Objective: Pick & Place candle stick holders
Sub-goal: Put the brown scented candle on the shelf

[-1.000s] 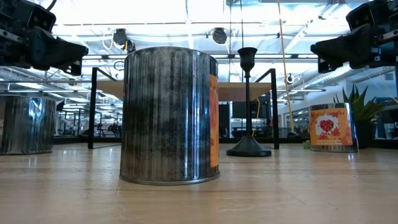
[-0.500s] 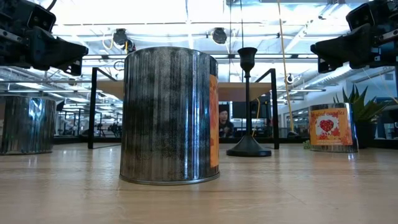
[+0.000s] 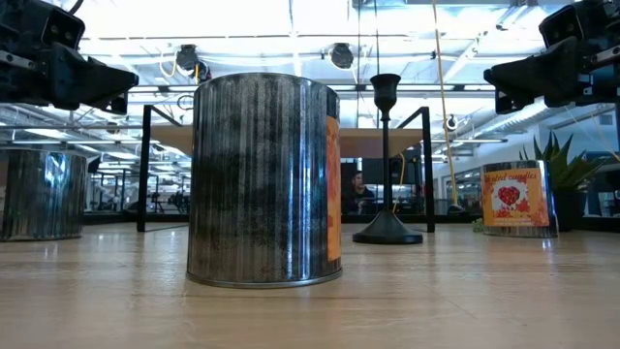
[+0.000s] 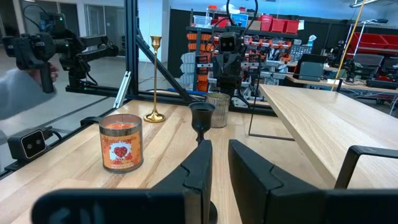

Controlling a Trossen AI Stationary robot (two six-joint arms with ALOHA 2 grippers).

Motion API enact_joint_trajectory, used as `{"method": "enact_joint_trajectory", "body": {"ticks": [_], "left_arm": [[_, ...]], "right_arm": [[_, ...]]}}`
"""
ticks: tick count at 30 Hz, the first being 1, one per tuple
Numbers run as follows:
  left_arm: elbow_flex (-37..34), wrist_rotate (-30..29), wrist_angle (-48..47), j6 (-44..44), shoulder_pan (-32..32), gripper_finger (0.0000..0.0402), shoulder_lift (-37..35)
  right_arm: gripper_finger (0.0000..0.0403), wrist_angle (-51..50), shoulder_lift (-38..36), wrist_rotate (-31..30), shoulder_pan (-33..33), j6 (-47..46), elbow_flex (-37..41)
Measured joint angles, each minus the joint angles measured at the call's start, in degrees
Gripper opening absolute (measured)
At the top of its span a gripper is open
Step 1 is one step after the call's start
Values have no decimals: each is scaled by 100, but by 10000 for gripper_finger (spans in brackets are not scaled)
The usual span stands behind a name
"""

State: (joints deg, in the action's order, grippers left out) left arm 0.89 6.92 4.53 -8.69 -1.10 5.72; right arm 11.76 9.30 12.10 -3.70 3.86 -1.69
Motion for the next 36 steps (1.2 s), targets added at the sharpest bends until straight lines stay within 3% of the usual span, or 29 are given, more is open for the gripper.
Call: {"method": "enact_joint_trajectory", "body": {"ticks": [15,22,25,30,36], "left_arm": [[1,0,2,36,0,26,0],[1,4,-141,1107,0,26,0],[2,-11,-280,1667,0,26,24],[100,-97,-431,1164,0,27,62],[882,-103,-1391,758,0,51,141]], "right_arm": [[47,-1,0,0,2,2,0],[47,183,0,3,2,-29,0],[47,647,0,20,6,-588,0],[47,1713,-1,-6,6,-2231,0],[47,2617,-2,-2,6,-2373,0]]}}
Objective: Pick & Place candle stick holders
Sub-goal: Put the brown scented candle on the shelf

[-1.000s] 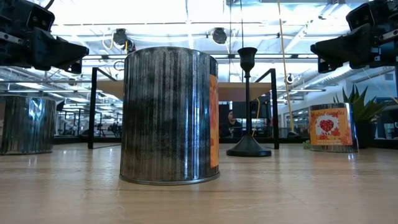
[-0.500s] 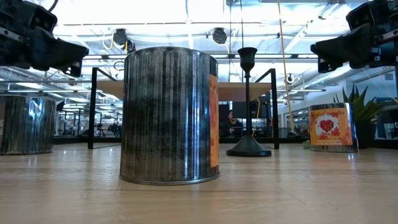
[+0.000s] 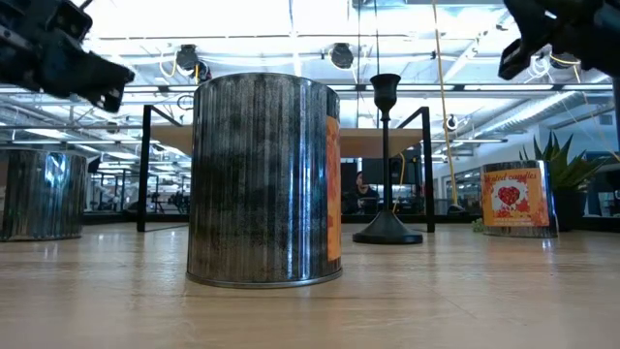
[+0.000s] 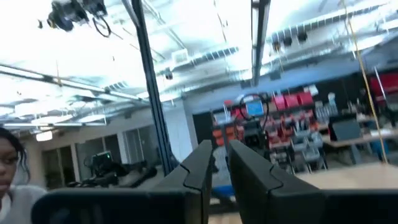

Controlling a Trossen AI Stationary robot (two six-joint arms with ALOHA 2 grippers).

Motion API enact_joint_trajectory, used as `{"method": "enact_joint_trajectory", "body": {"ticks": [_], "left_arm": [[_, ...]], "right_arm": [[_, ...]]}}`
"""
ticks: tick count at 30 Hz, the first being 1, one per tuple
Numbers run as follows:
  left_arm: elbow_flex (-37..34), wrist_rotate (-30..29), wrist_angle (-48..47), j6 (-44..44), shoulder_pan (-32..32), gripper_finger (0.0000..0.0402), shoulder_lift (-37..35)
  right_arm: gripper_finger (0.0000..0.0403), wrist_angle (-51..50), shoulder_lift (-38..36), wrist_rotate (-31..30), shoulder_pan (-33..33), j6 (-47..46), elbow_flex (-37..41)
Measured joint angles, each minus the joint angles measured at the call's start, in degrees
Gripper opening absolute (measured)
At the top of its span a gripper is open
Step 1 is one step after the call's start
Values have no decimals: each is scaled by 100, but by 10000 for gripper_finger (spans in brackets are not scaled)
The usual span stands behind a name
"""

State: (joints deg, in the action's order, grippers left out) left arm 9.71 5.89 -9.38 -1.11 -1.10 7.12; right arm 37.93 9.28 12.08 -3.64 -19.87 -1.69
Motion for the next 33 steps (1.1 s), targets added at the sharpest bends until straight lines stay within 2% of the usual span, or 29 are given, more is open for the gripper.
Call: {"method": "enact_joint_trajectory", "body": {"ticks": [5,10,17,22,25,29,33], "left_arm": [[525,0,-160,471,-11,100,219],[1135,0,-1220,659,-11,128,584],[1404,-9,-1714,532,-13,124,1284],[1404,-250,-1755,534,-11,124,1675],[1404,-324,-1749,304,-11,124,1763],[1404,-588,-1742,227,-9,124,1764],[1404,-647,-1712,230,-9,124,1763]], "right_arm": [[47,110,0,0,0,344,0],[47,85,2,0,0,445,0],[47,74,2,0,0,730,0],[47,-44,2,-16,-2,939,0],[47,-72,4,-420,0,1802,0],[47,-344,142,-1202,-2,1984,0],[48,-625,449,-1090,0,1822,0]]}}
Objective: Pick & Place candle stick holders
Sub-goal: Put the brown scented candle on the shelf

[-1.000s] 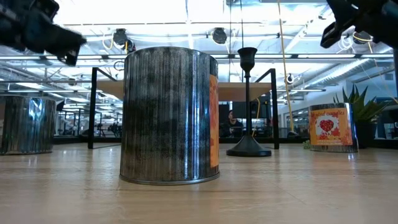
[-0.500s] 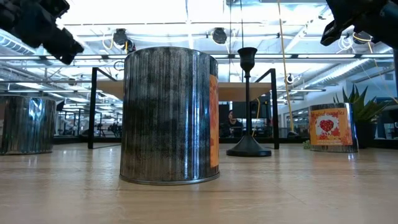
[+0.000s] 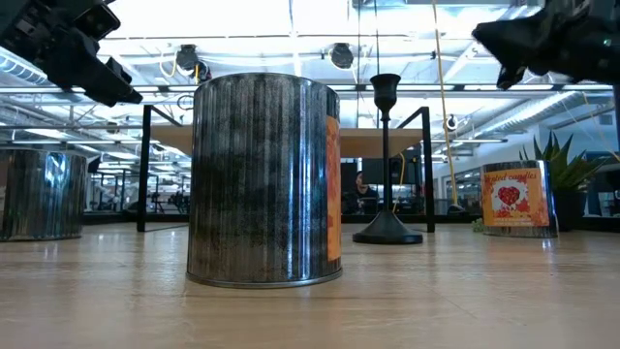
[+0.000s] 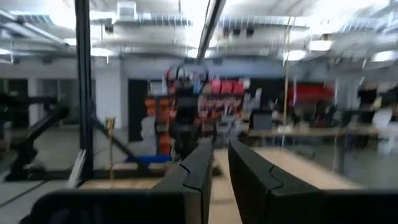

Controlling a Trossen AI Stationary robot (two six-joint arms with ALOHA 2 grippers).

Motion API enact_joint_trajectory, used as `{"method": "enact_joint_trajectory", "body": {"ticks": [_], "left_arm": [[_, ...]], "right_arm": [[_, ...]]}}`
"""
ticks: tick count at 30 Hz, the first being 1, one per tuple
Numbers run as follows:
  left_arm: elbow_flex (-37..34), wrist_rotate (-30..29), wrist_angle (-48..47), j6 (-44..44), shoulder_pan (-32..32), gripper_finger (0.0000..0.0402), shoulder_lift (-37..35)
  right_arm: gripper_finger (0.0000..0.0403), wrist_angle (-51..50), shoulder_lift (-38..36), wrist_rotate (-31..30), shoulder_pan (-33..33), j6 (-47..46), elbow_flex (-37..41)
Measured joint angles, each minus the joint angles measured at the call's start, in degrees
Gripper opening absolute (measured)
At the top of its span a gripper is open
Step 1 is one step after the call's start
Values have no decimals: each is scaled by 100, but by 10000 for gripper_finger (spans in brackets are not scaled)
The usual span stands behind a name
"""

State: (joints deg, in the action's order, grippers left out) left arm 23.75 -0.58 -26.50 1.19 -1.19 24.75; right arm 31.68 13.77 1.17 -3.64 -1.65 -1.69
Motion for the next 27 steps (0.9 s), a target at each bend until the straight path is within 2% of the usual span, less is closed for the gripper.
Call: {"method": "enact_joint_trajectory", "body": {"ticks": [6,11,15,23,27], "left_arm": [[0,0,9,2,0,124,-7],[0,-3,49,127,0,124,-7],[0,-4,119,572,0,124,-3],[39,206,83,1294,-4,124,425],[581,208,-77,1287,-6,124,932]], "right_arm": [[73,454,604,338,0,-310,0],[114,794,882,312,0,103,0],[137,794,949,314,0,436,0],[146,796,952,315,0,691,0],[144,916,952,316,0,980,0]]}}
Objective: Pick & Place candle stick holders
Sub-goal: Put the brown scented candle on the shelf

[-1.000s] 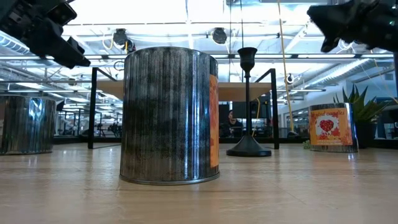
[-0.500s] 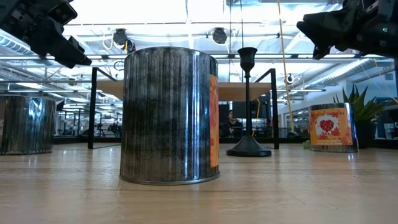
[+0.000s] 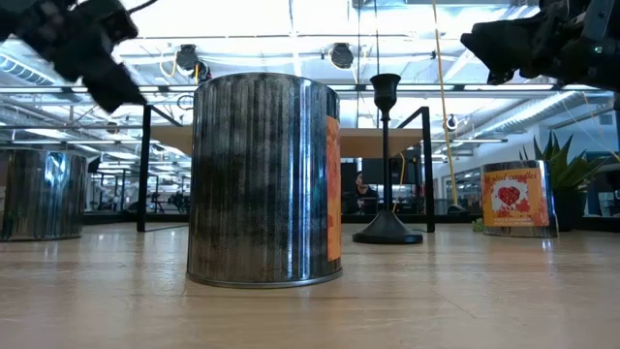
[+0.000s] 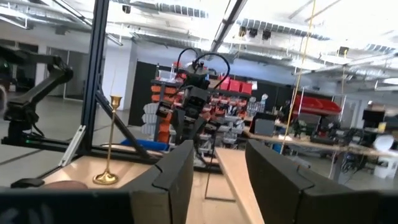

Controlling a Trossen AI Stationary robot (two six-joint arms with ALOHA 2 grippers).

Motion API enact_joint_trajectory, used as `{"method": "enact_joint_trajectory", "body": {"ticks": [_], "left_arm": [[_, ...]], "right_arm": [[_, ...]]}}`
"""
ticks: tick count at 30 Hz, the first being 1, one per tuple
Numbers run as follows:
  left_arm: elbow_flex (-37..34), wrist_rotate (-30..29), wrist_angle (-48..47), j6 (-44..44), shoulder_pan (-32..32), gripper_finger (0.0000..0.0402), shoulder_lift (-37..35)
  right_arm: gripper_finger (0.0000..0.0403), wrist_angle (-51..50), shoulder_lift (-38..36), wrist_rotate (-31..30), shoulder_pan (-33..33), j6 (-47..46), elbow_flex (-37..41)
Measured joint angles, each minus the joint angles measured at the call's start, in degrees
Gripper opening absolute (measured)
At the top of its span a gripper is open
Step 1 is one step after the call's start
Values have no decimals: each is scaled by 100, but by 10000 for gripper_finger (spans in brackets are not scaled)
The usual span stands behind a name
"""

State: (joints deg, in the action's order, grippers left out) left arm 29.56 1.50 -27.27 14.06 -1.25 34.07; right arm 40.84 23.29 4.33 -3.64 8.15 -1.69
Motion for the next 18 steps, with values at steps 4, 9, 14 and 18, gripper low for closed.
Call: {"method": "enact_joint_trajectory", "body": {"ticks": [4,9,14,18], "left_arm": [[1082,-28,-1208,26,-70,124,641],[1906,90,-2464,647,-348,124,1222],[1826,153,-2601,1584,-877,124,1581],[1607,-86,-2632,2388,-1365,124,1913]], "right_arm": [[146,3,0,1,0,47,0],[143,-108,0,23,0,47,0],[143,-121,0,23,0,146,0],[145,-164,0,38,0,29,0]]}}
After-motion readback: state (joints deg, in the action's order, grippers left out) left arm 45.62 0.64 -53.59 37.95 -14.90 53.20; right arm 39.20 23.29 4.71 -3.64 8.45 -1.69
